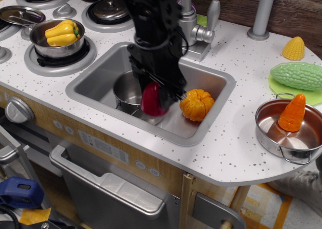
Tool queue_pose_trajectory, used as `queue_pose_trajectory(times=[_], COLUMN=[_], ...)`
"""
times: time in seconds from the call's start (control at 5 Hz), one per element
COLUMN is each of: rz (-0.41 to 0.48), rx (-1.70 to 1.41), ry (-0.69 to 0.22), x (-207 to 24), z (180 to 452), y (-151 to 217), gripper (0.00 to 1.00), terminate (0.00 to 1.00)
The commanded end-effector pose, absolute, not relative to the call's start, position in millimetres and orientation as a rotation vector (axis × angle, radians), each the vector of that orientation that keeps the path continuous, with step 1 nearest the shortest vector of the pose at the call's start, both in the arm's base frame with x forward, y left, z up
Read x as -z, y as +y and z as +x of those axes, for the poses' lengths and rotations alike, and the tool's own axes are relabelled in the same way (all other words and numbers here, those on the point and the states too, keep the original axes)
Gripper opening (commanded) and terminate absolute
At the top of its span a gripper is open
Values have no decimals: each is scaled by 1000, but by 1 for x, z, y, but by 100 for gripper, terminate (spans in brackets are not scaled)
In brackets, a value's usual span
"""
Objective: Put sweet potato in pot which is in sink
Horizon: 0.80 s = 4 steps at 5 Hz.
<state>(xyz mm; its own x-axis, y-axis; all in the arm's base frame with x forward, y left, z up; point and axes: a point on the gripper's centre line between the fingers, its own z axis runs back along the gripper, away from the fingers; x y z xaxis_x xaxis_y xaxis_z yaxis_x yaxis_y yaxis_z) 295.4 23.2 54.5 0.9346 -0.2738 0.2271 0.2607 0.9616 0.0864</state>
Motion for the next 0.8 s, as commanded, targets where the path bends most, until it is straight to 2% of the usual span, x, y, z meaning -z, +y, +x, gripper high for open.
queue_pose_trajectory(times=[0.0, 0.4, 0.6], rz=[37, -27, -26], rx=[378, 461, 501], ry=[-310, -365, -388], x=[-54, -30, -25], z=[328, 349, 355], y=[59, 86, 94], gripper=[0, 0, 0], terminate=[0, 0, 0])
